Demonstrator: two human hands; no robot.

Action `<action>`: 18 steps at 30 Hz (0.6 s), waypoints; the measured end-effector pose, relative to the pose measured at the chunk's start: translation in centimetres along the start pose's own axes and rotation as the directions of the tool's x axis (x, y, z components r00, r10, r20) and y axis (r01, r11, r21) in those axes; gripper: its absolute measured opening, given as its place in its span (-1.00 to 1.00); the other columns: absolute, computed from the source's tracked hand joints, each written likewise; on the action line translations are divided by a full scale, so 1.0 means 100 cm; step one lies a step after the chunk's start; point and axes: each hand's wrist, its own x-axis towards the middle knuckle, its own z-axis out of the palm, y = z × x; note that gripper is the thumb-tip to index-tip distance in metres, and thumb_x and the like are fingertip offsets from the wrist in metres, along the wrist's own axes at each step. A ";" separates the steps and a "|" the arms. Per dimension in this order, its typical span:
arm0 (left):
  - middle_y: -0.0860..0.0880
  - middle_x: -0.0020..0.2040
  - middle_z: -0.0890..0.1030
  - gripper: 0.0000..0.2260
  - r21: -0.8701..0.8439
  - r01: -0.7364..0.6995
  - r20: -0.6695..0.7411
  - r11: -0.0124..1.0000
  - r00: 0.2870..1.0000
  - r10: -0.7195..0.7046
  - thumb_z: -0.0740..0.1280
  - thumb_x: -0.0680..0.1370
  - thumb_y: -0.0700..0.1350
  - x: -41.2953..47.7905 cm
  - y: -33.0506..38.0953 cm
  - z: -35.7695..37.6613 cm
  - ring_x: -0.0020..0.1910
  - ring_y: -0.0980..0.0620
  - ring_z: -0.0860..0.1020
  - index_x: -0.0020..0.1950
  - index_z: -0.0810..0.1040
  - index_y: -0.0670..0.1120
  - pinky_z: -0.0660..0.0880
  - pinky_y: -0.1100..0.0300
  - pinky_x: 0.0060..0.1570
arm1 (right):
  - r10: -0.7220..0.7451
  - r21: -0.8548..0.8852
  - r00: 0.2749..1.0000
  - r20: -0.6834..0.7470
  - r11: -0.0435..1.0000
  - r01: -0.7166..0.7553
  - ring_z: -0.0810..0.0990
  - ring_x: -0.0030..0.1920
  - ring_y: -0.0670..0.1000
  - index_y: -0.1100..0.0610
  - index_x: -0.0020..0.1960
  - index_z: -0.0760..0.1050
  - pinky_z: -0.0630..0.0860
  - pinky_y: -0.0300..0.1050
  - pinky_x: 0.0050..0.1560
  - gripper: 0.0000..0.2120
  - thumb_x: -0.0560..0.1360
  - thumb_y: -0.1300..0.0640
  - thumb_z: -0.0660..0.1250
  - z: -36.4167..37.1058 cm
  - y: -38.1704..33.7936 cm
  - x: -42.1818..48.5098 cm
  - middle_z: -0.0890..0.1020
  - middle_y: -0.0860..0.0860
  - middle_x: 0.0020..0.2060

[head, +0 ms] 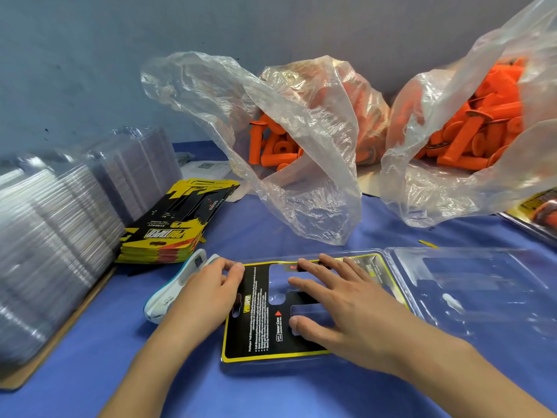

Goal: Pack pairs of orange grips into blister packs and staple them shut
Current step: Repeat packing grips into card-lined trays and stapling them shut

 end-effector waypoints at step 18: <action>0.00 -0.22 0.63 -0.76 -0.017 0.053 -0.008 0.998 0.999 -0.053 0.16 0.64 0.12 0.003 0.004 0.008 -0.21 0.01 0.61 -0.10 0.44 0.02 0.46 0.09 -0.28 | 0.001 0.004 1.000 -0.008 1.000 -0.001 -0.12 0.56 -0.12 -0.23 0.55 0.02 -0.25 -0.10 0.53 -0.36 0.53 -0.42 -0.10 -0.001 0.001 -0.001 -0.01 -0.24 0.57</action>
